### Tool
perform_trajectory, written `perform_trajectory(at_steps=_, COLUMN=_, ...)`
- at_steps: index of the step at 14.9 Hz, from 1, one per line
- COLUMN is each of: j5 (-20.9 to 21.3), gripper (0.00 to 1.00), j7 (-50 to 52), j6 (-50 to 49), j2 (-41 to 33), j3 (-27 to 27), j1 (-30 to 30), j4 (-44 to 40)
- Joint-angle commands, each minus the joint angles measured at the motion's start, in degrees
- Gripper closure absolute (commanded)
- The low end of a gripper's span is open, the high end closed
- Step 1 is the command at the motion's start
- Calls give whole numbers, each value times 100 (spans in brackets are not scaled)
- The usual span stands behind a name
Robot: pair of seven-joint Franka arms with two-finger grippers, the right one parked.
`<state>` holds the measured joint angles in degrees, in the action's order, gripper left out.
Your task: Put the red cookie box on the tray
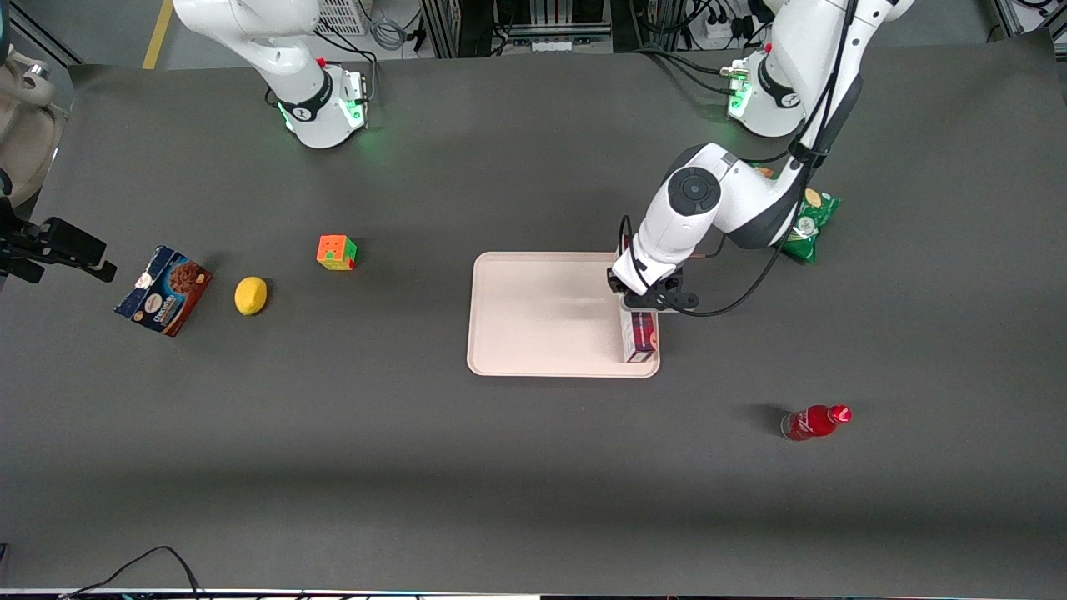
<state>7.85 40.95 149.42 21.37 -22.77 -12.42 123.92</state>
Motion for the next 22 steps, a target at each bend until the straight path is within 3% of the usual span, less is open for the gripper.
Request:
perform_trajectory(at_steps=1, j5=137, gripper=80, j7=212, j6=149, j2=104, j3=35, j1=-59, j4=9)
perform_trajectory(at_steps=6, j5=146, gripper=24, j7=203, j6=176, j2=148, j3=79, j1=-50, j4=-34)
perform_trajectory(at_steps=7, j5=138, gripper=4, j7=212, j6=176, j2=148, j3=88, j1=-50, j4=-43)
perform_trajectory(at_steps=8, j5=137, gripper=0, j7=212, j6=167, j2=131, j3=88, j1=-50, j4=-43)
perform_trajectory(at_steps=13, j5=137, gripper=0, j7=151, j6=-17, j2=-141, j3=88, j1=-32, j4=-201)
perform_trajectory(at_steps=16, j5=120, gripper=0, j7=55, j6=-928, j2=-361, j3=88, j1=11, j4=-630)
perform_trajectory(at_steps=18, j5=50, gripper=0, j7=-523, j6=-1518, j2=-475, j3=210, j1=143, j4=-1000)
perform_trajectory(at_steps=19, j5=-55, gripper=0, j7=-857, j6=-1695, j2=-563, j3=342, j1=196, j4=-1071)
perform_trajectory(at_steps=22, j5=-932, gripper=0, j7=-1902, j6=-2072, j2=-958, j3=868, j1=327, j4=-1063)
